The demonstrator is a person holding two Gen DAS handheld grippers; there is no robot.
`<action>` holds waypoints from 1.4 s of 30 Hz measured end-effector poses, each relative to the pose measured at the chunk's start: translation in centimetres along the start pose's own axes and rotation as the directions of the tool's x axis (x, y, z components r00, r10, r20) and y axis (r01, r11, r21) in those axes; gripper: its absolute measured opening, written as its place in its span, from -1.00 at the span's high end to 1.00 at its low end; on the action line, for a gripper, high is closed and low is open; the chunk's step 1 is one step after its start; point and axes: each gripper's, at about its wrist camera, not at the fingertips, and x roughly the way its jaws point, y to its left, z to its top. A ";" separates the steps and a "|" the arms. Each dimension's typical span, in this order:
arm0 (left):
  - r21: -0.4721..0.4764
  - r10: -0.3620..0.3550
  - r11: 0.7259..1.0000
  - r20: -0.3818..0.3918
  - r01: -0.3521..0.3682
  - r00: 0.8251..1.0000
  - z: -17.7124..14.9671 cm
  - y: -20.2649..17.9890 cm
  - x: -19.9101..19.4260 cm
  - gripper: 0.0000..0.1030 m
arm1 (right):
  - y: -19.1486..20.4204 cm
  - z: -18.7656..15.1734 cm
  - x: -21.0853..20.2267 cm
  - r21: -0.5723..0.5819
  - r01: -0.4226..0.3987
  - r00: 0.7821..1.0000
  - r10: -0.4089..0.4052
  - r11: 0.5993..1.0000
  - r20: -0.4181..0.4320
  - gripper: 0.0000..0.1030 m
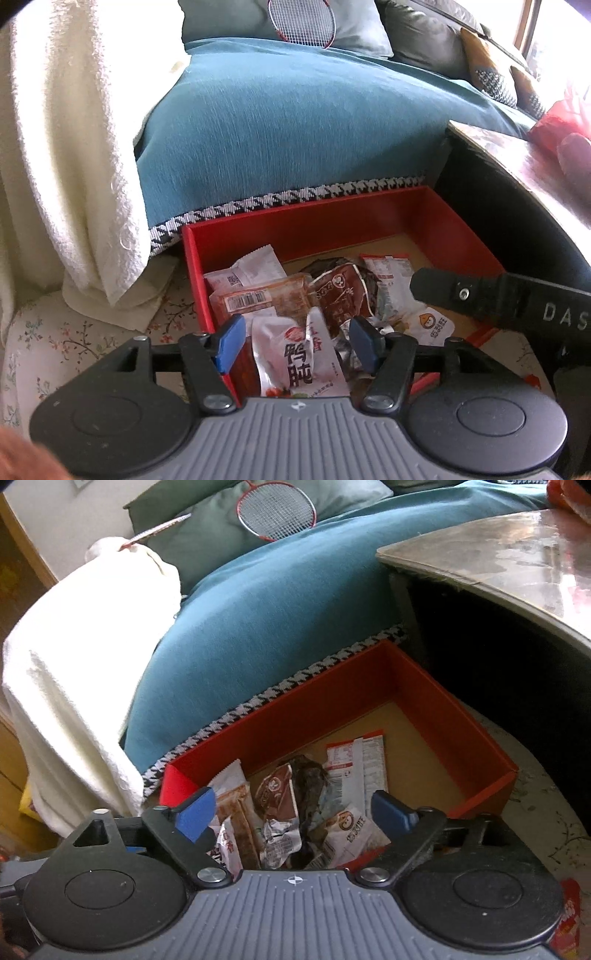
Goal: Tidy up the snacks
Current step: 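Carry both packets over the red box and open both tools to drop them, then move both tools back toward the remaining packets on the table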
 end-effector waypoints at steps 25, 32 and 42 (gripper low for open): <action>-0.010 0.005 1.000 0.037 -0.005 0.999 0.2 0.3 -1.9 -0.14 | 4.6 0.3 -9.2 -0.115 0.354 0.833 -0.256 0.928 0.491 -1.00; 0.002 0.009 1.000 0.056 -0.009 0.998 0.2 0.1 -2.4 -0.18 | 6.8 -1.0 -12.0 -0.104 0.535 0.625 -0.310 0.839 0.716 -1.00; 0.033 0.030 0.999 0.107 -0.034 0.994 0.0 -0.4 -3.3 -0.19 | 3.6 0.5 -9.3 -0.035 0.432 0.814 -0.373 0.901 0.445 -0.88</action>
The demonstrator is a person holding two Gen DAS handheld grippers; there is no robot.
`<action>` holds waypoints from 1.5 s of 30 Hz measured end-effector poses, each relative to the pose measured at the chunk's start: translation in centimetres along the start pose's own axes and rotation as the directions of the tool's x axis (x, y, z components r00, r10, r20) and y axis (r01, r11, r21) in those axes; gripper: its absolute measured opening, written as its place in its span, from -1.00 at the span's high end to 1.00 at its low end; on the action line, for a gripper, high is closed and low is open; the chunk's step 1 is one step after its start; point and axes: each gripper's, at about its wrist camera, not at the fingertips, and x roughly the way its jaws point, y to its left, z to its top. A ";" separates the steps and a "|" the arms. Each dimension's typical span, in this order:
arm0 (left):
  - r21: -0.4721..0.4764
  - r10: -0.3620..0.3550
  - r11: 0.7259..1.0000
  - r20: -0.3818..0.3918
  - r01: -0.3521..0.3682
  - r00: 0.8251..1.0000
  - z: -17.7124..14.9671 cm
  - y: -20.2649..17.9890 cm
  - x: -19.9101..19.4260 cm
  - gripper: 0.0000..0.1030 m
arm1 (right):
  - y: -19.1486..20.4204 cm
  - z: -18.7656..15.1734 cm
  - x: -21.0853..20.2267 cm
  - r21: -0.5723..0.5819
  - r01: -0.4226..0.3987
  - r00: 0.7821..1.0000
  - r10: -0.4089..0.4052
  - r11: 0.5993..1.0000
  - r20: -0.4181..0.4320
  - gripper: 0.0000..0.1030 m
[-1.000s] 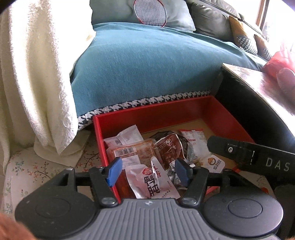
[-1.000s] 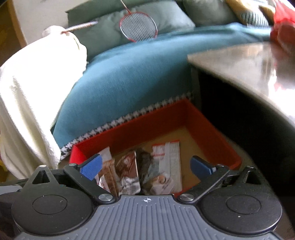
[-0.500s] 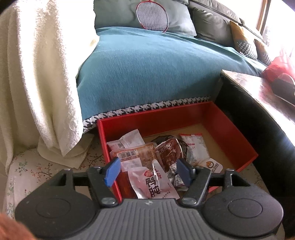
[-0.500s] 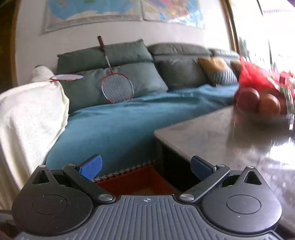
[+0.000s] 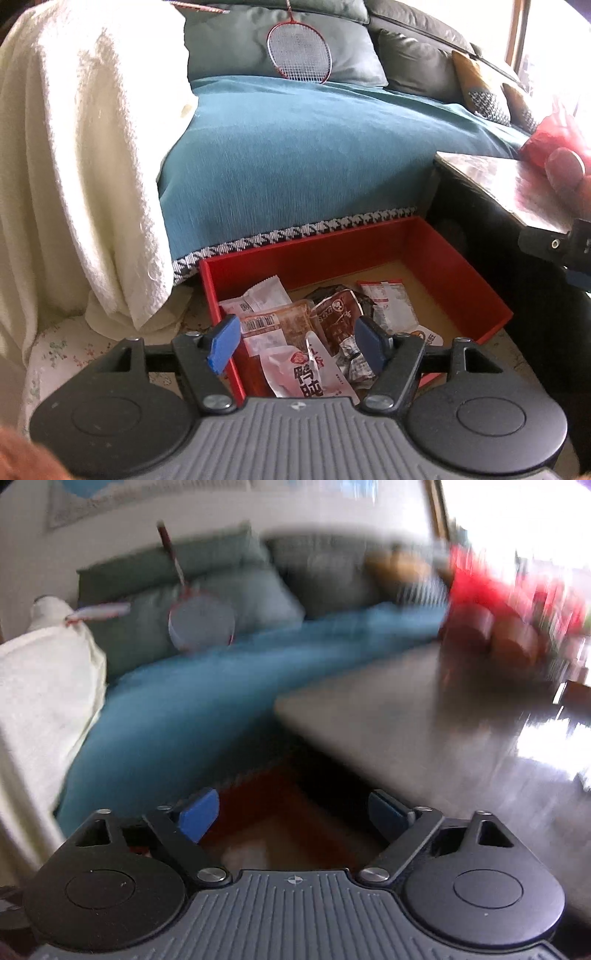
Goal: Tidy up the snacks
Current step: 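Move both tools back toward the remaining packets on the table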
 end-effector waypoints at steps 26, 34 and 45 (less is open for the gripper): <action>0.039 0.078 0.996 -0.090 -0.075 0.993 -10.0 1.8 -7.7 -0.29 | 3.8 -9.9 -9.3 -0.209 -0.193 0.958 0.138 0.959 -0.252 -1.00; 0.011 0.116 0.993 -0.209 -0.116 0.971 -14.6 3.7 -8.7 -0.29 | 5.5 -12.6 -8.4 -0.225 -0.255 0.910 0.155 0.940 -0.385 -1.00; -0.109 0.168 0.970 -0.350 -0.218 0.922 -17.7 5.5 -7.5 -0.29 | 6.4 -14.0 -7.2 -0.164 -0.337 0.841 0.217 0.927 -0.496 -0.99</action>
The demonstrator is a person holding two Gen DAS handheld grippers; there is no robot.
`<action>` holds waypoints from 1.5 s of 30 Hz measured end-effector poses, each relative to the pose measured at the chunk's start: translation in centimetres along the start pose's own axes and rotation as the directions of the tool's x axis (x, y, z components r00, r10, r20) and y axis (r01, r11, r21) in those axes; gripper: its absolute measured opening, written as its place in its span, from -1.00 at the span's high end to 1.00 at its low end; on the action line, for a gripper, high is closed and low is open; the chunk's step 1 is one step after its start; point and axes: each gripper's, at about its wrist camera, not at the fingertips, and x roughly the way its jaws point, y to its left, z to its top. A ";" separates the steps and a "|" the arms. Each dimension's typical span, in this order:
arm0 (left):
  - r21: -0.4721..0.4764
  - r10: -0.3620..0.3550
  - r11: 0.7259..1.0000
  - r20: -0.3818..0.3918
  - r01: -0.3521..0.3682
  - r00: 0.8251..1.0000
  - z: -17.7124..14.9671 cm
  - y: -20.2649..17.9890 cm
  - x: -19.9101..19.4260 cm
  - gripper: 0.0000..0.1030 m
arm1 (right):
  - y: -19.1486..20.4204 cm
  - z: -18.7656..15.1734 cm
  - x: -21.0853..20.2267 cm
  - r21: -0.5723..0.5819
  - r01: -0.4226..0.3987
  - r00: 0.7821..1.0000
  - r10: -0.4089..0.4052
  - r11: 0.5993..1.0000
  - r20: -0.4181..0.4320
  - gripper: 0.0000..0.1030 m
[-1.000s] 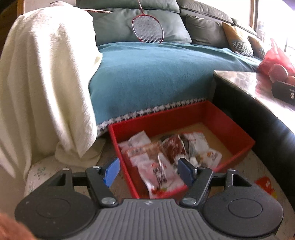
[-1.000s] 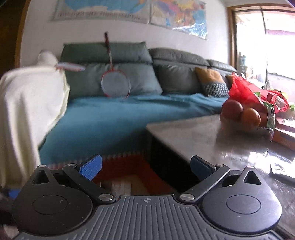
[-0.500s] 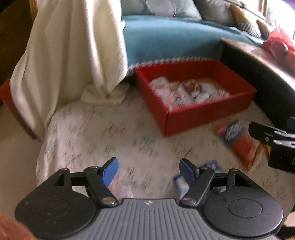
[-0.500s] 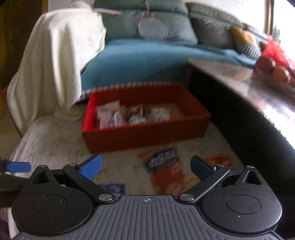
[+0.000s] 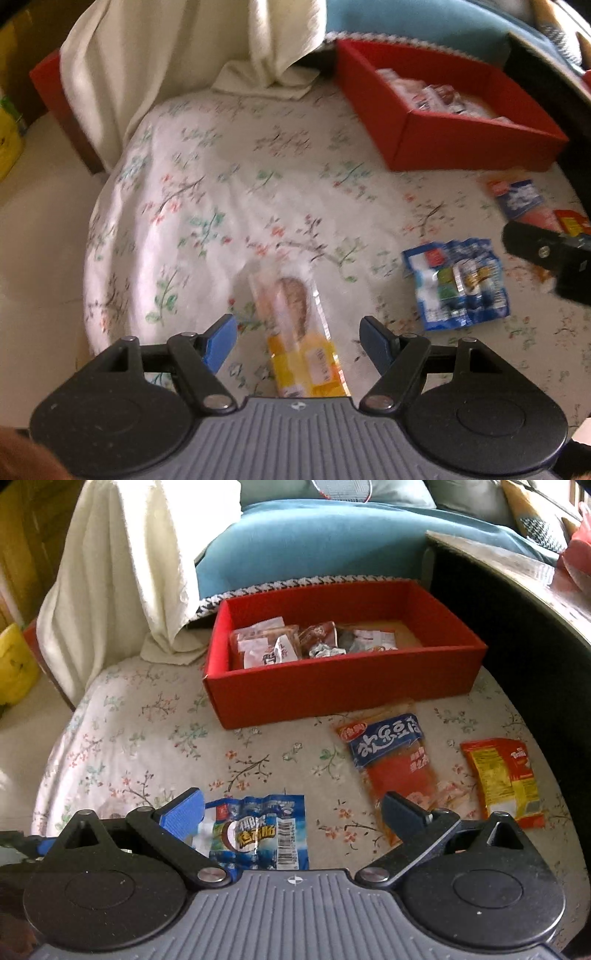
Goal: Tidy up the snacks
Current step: 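Move both tools back toward the remaining packets on the table, then grasp yellow-white bar with left tool while right tool grasps blue packet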
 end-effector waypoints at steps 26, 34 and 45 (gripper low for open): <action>0.057 -0.064 0.996 0.038 0.062 0.997 -0.9 -1.5 0.2 0.40 | -1.3 -0.5 1.9 0.030 -0.023 0.997 0.025 0.999 -0.079 -0.87; 0.014 -0.086 0.996 0.046 0.086 0.995 -0.5 -0.4 -0.1 0.48 | 0.3 -1.1 3.7 -0.024 -0.038 0.990 0.035 0.999 -0.139 -0.84; -0.032 -0.133 0.990 0.026 0.134 0.991 -0.1 0.7 0.1 0.48 | -1.3 -1.8 3.8 0.159 -0.331 0.883 0.364 0.930 -0.297 -0.77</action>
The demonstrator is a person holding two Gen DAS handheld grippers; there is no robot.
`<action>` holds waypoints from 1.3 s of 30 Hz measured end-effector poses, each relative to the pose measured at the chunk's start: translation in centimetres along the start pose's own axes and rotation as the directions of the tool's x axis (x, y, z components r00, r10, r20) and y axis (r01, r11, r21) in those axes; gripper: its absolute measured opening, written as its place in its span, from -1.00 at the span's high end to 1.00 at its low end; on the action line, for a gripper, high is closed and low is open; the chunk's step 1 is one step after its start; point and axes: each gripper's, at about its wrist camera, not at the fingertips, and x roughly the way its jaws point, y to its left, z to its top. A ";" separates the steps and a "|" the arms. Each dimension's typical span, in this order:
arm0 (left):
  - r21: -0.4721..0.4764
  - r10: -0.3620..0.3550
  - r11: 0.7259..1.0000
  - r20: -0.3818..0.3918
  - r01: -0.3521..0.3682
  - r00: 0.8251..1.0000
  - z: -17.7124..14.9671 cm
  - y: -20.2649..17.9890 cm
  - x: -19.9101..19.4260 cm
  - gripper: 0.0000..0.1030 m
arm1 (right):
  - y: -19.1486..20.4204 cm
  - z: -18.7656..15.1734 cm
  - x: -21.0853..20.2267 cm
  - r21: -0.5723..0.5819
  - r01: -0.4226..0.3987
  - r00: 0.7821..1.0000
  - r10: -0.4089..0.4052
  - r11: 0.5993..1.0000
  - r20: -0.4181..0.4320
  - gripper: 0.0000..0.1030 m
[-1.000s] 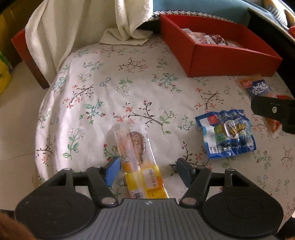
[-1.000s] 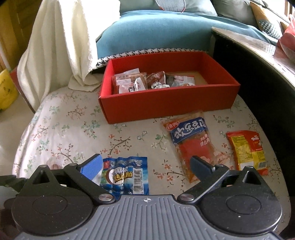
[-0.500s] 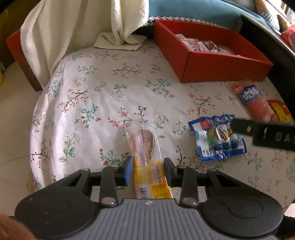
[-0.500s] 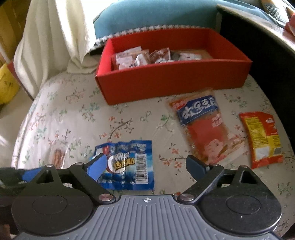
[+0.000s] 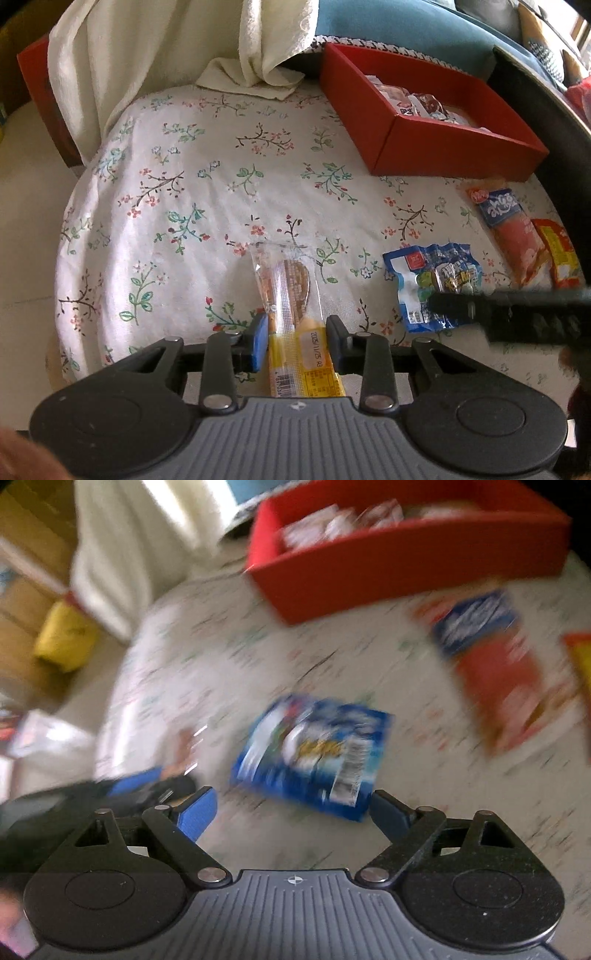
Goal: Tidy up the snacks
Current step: 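Grasp yellow-white bar with left tool while right tool grasps blue packet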
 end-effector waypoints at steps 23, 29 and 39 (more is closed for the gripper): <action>-0.025 -0.068 0.997 -0.032 0.068 0.997 0.2 1.1 0.2 0.46 | 4.8 2.6 3.4 -0.511 0.212 0.967 -0.254 0.833 -0.014 -0.49; -0.024 -0.071 0.997 -0.033 0.071 0.997 0.2 1.1 0.2 0.45 | 3.2 1.4 1.6 -0.402 0.198 0.974 -0.227 0.894 -0.026 -0.45; 0.007 -0.048 0.999 -0.020 0.048 0.999 0.1 0.5 0.2 0.40 | 1.8 -0.1 -1.0 -0.253 0.195 0.981 -0.189 0.948 0.049 -0.44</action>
